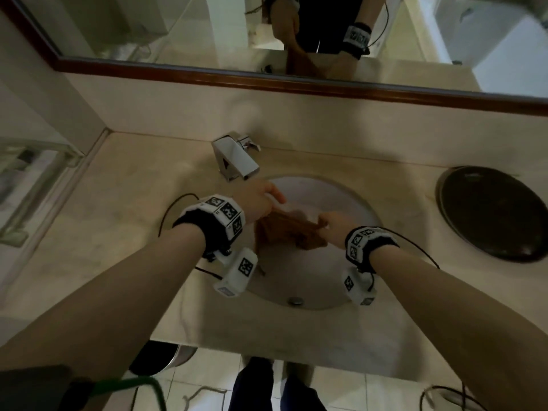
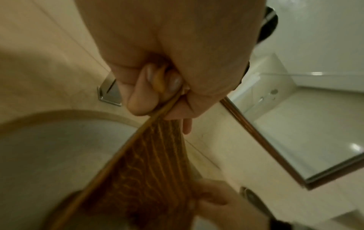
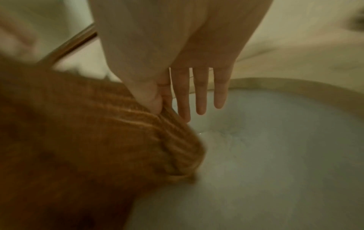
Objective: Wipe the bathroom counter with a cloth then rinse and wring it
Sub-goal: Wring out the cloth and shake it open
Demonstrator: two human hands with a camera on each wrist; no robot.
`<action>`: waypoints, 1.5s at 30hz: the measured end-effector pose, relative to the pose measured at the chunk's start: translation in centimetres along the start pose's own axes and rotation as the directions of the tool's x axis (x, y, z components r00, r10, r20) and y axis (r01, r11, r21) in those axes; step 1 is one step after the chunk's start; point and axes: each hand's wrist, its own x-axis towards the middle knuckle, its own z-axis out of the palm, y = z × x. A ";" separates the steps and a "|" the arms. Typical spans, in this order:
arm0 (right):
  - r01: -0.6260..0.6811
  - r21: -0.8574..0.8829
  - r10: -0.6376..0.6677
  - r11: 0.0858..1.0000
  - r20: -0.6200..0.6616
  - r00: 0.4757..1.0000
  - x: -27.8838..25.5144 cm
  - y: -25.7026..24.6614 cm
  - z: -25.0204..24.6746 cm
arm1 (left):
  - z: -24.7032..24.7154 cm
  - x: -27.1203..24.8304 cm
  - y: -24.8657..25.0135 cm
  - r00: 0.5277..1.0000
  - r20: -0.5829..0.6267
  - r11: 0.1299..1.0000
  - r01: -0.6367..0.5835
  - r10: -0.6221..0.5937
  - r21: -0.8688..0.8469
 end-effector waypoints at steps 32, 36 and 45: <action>-0.399 0.875 0.412 0.275 0.267 0.871 -1.6 -4.1 -2.3 | 5.9 0.6 0.1 0.922 0.097 0.758 -0.365 0.375 0.540; -0.450 0.845 0.385 0.289 0.328 0.863 -1.7 -3.4 -2.3 | 5.8 0.5 0.7 0.871 0.176 0.688 -0.473 0.459 0.550; -0.456 0.696 0.312 0.555 0.334 0.889 0.2 -0.3 1.0 | 3.3 0.9 1.5 0.808 0.107 0.709 -0.564 0.579 0.424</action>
